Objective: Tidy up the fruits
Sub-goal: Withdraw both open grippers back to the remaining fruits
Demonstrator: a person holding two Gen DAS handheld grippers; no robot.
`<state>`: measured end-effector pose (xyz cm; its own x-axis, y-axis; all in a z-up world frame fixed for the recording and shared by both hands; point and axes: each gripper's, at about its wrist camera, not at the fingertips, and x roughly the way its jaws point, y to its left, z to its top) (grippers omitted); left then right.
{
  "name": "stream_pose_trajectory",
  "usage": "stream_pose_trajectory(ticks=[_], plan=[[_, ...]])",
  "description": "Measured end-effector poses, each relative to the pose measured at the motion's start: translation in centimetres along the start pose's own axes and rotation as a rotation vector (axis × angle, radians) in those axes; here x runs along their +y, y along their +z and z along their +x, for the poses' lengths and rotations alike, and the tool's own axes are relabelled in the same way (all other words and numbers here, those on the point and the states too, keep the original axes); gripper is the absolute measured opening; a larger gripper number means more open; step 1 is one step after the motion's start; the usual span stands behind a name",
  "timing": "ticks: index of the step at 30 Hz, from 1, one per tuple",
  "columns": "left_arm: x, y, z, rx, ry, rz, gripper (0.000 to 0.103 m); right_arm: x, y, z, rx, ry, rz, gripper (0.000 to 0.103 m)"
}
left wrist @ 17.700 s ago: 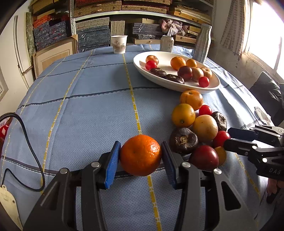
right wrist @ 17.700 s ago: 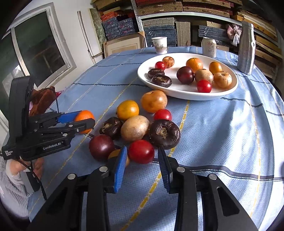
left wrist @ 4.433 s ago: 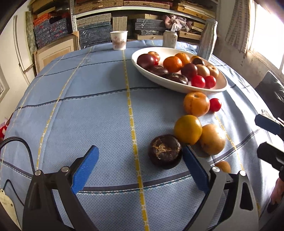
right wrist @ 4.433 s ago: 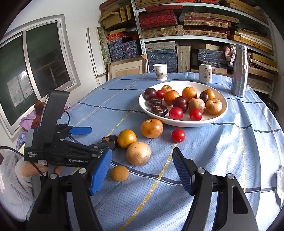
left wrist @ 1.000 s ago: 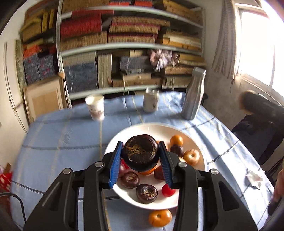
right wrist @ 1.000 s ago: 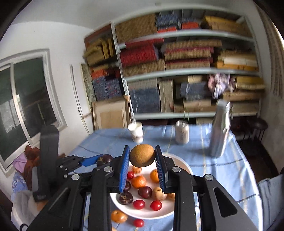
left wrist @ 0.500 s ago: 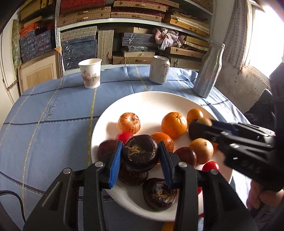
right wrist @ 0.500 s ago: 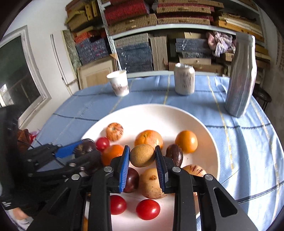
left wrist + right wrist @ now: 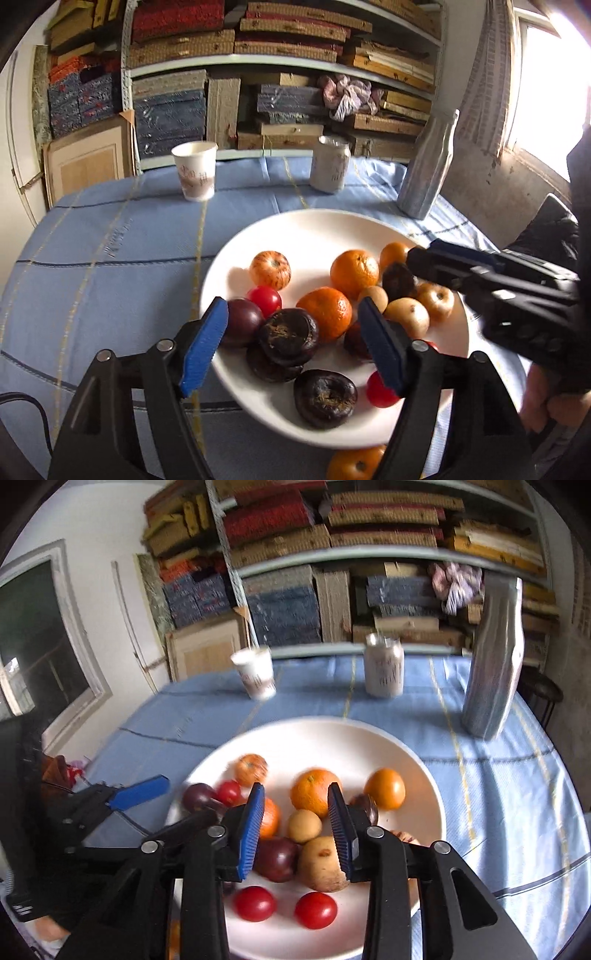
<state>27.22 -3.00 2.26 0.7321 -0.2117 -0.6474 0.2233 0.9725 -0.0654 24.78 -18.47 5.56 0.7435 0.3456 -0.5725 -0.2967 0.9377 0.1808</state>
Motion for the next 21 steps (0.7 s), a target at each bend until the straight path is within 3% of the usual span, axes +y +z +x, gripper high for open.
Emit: stream_pose_trajectory(ticks=[4, 10, 15, 21], plan=[[0.0, 0.0, -3.3, -0.059, 0.042, 0.012, 0.079, 1.6, 0.9, -5.1, -0.107, 0.029, -0.023, 0.046], [-0.5, -1.3, -8.6, -0.121, 0.096, 0.038, 0.082, 4.3, 0.2, -12.4, -0.236, 0.090, -0.067, 0.053], [-0.8, -4.0, -11.9, -0.146, 0.137, 0.031, 0.085, 6.0, -2.1, -16.0, -0.275, 0.132, -0.097, 0.057], [-1.4, -7.1, -13.6, -0.147, 0.167, 0.030, 0.091, 6.6, -5.6, -16.9, -0.246, 0.158, -0.099, 0.060]])
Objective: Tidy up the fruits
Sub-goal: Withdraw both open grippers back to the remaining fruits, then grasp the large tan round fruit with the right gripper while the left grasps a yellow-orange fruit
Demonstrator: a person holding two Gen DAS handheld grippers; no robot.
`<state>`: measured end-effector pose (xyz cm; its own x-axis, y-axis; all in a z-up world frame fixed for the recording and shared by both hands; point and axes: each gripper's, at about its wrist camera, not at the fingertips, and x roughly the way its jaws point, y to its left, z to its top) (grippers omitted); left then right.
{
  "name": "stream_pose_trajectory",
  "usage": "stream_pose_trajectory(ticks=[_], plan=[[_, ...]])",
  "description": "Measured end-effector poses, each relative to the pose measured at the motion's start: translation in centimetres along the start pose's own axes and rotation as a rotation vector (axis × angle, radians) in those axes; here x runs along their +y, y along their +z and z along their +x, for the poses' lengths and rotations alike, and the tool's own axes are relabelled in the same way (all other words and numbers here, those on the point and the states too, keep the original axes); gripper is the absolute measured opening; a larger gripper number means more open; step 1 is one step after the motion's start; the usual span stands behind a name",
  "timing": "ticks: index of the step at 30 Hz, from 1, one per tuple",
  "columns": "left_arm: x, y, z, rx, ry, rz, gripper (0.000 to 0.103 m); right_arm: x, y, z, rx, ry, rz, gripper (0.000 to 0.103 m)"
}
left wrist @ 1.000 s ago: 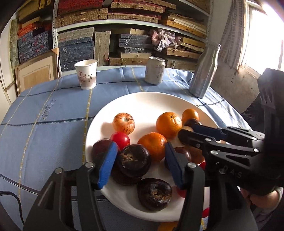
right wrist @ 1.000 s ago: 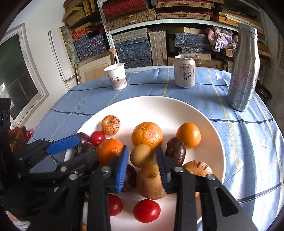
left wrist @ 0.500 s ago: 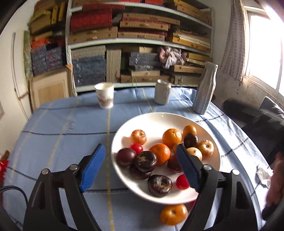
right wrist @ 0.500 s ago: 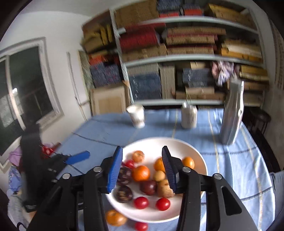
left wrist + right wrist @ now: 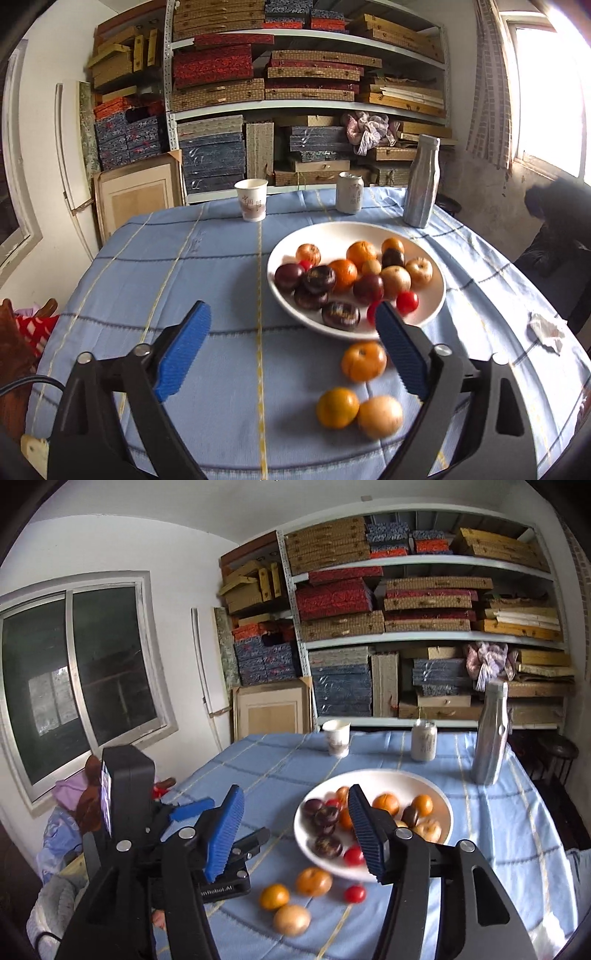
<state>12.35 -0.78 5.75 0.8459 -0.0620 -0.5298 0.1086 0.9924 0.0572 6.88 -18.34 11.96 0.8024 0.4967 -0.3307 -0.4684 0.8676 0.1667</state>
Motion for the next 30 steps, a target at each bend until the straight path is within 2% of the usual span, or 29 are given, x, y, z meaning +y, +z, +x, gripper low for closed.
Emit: stream_pose_trajectory(ticks=[11, 22, 30], plan=[[0.3, -2.7, 0.4, 0.046, 0.041, 0.005, 0.091, -2.2, -6.2, 3.1, 0.166, -0.041, 0.068, 0.060], [-0.4, -3.8, 1.8, 0.080, 0.061, 0.045, 0.091, -1.4, -8.4, 5.5, 0.264, -0.050, 0.033, 0.060], [-0.2, -4.3, 2.8, 0.114, 0.047, 0.048, 0.092, -0.3, -10.1, 8.0, 0.381, -0.023, -0.007, 0.060]])
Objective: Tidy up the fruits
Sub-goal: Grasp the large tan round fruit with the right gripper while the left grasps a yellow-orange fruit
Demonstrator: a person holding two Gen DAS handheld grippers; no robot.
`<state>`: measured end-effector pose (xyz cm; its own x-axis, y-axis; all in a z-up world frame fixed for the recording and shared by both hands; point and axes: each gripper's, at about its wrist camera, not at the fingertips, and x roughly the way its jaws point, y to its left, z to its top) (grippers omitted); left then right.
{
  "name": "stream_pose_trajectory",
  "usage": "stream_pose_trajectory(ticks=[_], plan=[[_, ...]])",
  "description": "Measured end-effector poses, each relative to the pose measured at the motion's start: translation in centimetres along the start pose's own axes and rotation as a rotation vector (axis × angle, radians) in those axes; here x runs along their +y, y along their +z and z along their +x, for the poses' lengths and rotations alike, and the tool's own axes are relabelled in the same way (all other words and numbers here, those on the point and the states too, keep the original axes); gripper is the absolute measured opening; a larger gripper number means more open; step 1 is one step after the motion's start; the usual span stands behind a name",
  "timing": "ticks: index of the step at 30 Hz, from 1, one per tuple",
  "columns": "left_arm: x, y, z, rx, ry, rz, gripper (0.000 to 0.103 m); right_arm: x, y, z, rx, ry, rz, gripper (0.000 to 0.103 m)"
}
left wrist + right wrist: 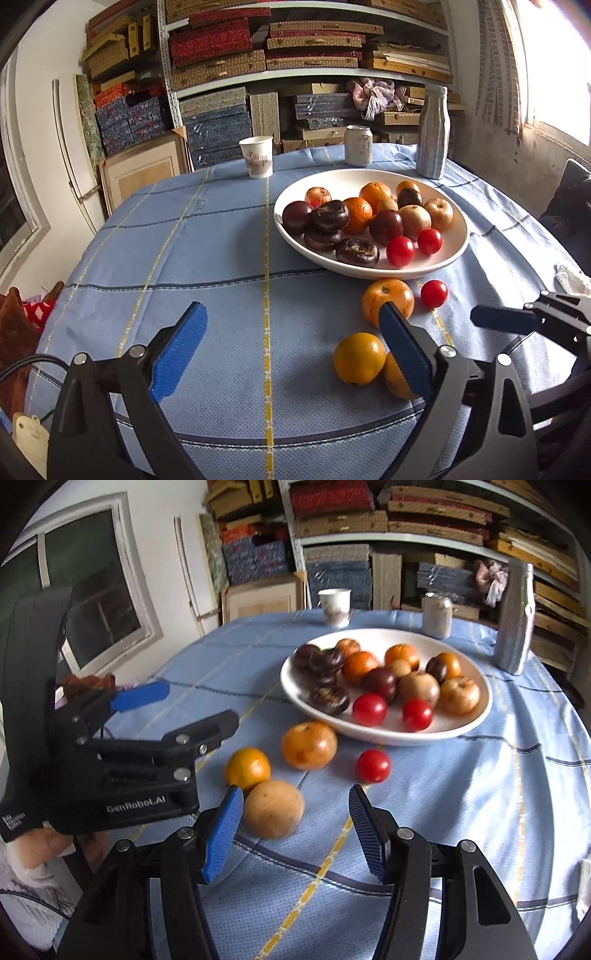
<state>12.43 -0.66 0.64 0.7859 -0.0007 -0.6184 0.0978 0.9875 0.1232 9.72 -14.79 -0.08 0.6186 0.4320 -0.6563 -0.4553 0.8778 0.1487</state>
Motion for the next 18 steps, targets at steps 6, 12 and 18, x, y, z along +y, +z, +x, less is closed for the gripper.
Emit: stream_pose_trajectory(ticks=[6, 12, 18], plan=[[-0.6, -0.4, 1.4, 0.054, -0.051, 0.032, 0.092, 0.7, -0.2, 2.3, 0.106, 0.035, -0.024, 0.060], [-1.1, -0.9, 2.4, 0.092, -0.075, 0.051, 0.092, 1.1, -0.5, 3.8, 0.170, 0.070, -0.029, 0.041], [-1.6, -1.2, 2.7, 0.115, -0.112, 0.068, 0.092, 0.4, -1.0, 2.4, 0.174, 0.020, -0.073, 0.041]])
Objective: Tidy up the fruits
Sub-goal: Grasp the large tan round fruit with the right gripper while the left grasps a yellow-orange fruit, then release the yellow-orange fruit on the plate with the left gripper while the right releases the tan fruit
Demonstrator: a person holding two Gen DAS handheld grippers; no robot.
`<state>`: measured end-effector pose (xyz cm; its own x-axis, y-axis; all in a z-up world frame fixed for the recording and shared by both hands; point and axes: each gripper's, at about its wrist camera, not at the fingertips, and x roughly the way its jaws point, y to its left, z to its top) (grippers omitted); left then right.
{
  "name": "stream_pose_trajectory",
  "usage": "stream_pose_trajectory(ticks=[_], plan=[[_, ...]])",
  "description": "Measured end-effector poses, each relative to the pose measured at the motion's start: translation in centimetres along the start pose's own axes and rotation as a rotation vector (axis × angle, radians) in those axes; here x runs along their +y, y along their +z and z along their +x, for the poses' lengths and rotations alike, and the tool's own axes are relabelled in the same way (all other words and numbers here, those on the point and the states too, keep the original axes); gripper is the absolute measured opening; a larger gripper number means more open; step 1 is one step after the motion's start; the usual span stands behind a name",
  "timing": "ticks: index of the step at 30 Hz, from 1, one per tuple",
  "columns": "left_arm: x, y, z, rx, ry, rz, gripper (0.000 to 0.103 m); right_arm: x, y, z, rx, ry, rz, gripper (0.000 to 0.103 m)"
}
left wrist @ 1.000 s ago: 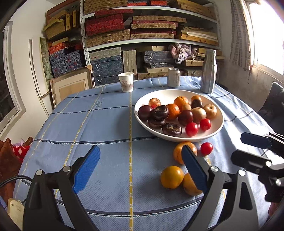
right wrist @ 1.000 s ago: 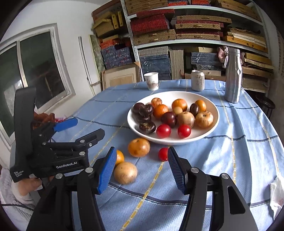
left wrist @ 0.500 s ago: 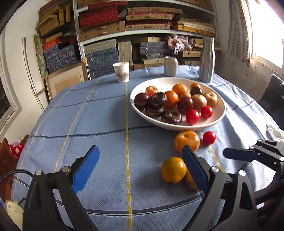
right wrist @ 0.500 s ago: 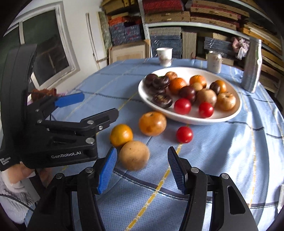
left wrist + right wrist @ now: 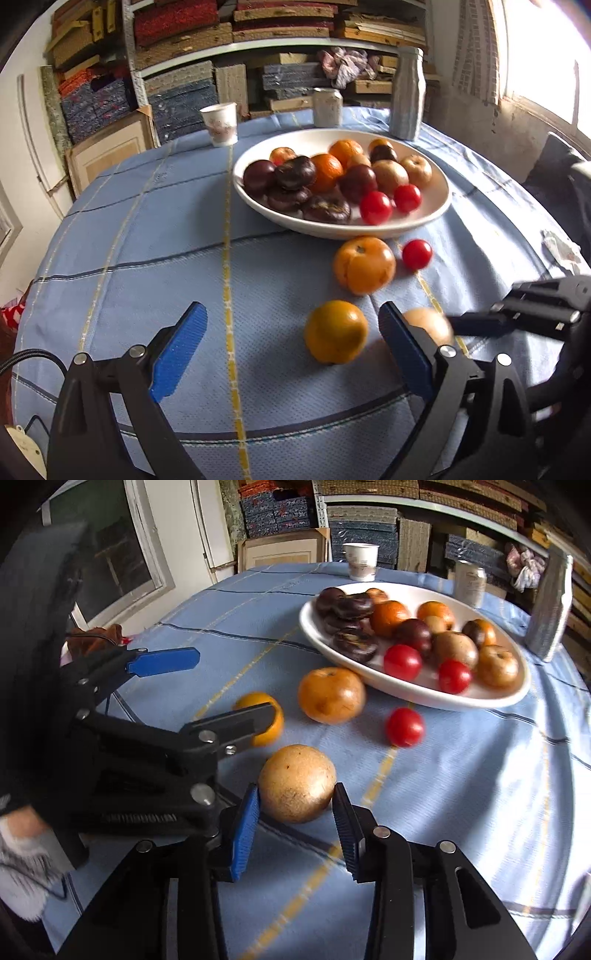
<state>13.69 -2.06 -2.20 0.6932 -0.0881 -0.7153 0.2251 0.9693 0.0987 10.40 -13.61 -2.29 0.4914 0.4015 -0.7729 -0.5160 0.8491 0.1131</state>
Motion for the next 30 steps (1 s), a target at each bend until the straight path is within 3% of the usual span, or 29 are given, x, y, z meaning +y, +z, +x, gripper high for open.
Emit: stream_pose_trajectory(ticks=[2, 4, 6, 9, 13, 19, 26, 30], plan=[[-0.3, 0.0, 0.3, 0.009, -0.003, 0.014, 0.091, -1.0, -0.4, -1.0, -0.020, -0.029, 0.025, 0.041], [-0.5, -0.1, 0.7, 0.027, -0.017, 0.021, 0.085, -1.5, -0.4, -1.4, -0.037, -0.031, 0.045, 0.041], [-0.5, -0.1, 1.4, 0.056, -0.039, 0.020, 0.063, -1.9, -0.3, -1.7, -0.052, -0.032, 0.061, 0.041], [-0.4, -0.1, 2.1, 0.084, -0.082, 0.008, 0.052, -2.1, -0.4, -2.0, -0.061, -0.035, 0.068, 0.041], [-0.6, -0.1, 1.7, 0.062, -0.081, 0.008, 0.038, -2.6, -0.2, -2.4, -0.079, -0.037, 0.081, 0.041], [-0.2, 1.6, 0.1, -0.008, -0.051, -0.010, 0.037, -4.0, 0.5, -3.9, -0.143, -0.046, 0.131, 0.041], [1.7, 6.8, -1.1, -0.091, -0.020, -0.038, 0.037, -6.5, 3.7, -6.4, -0.220, -0.080, 0.170, 0.041], [1.9, 10.1, 0.4, -0.101, -0.022, -0.048, 0.037, -7.9, 6.5, -5.9, -0.239, -0.097, 0.190, 0.041]])
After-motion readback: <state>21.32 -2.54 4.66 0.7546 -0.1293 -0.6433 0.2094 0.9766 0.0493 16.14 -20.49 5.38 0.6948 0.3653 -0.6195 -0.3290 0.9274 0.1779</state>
